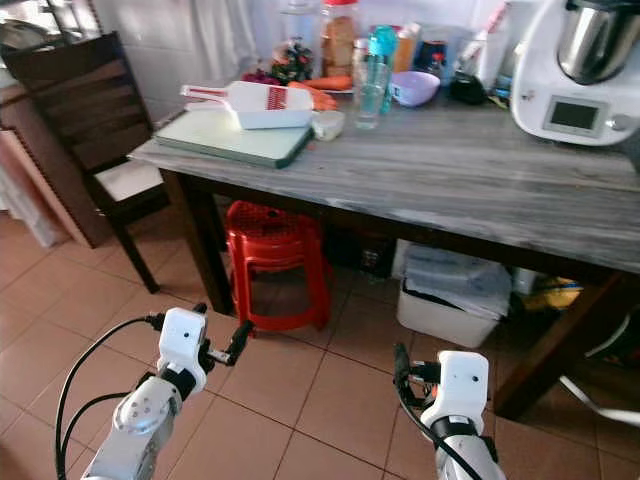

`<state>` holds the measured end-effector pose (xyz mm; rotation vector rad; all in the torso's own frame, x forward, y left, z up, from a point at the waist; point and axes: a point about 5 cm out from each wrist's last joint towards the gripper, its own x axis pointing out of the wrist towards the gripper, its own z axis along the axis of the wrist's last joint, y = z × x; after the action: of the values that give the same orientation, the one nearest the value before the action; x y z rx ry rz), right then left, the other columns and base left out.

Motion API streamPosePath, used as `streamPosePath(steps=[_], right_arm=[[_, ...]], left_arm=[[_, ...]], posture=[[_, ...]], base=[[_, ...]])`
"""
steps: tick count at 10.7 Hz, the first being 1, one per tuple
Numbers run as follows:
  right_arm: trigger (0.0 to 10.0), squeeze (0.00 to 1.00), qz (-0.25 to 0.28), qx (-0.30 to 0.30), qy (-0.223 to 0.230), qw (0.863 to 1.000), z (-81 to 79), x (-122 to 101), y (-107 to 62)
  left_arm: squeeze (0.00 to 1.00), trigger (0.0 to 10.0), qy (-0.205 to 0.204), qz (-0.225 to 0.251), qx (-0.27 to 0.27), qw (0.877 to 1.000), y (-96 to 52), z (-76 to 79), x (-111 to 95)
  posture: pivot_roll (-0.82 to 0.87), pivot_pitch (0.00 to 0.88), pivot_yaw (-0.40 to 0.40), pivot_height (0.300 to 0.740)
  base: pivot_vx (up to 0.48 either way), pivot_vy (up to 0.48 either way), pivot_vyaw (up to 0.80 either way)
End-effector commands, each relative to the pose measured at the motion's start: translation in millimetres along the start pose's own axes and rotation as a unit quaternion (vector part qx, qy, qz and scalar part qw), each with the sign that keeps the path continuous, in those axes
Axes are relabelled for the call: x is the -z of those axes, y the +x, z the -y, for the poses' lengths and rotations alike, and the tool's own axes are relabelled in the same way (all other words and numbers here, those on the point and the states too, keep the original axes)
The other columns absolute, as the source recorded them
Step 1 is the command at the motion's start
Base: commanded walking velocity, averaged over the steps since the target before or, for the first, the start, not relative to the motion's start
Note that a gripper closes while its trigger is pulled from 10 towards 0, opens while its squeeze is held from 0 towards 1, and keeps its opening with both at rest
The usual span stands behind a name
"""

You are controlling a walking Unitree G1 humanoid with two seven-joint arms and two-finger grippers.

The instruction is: Setting the table

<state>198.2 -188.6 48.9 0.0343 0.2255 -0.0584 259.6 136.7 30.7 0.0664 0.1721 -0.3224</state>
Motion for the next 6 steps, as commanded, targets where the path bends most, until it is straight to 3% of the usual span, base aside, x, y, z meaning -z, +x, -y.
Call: streamPosePath(steps=[1,2,3,6], right_arm=[[10.0,0.0,0.007,0.007,0.006,1.0,2.9,-5.2,1.8],[10.0,0.0,0.003,0.01,0.008,1.0,3.5,-4.7,2.4],[10.0,0.0,0.003,0.009,0.007,1.0,3.2,-3.9,2.3],[10.0,0.0,0.003,0.008,0.008,1.0,2.1,-4.0,2.1]], left_arm=[[0.0,10.0,0.007,-0.004,0.0,1.0,1.5,-1.2,-0.8],[0.0,10.0,0.008,-0.004,0.0,1.0,1.7,-1.3,-1.0],[0.0,10.0,0.009,-0.004,-0.002,1.0,1.6,-2.0,-0.8],[0.0,10.0,0.009,-0.006,-0.006,1.0,0.7,-2.9,0.2]], posture=[[-0.04,0.0,0.045,0.74],[-0.03,0.0,0.044,0.74],[-0.03,0.0,0.045,0.74],[-0.03,0.0,0.044,0.74]], base=[[0.0,0.0,0.0],[0.0,0.0,0.0],[0.0,0.0,-0.62],[0.0,0.0,0.0]])
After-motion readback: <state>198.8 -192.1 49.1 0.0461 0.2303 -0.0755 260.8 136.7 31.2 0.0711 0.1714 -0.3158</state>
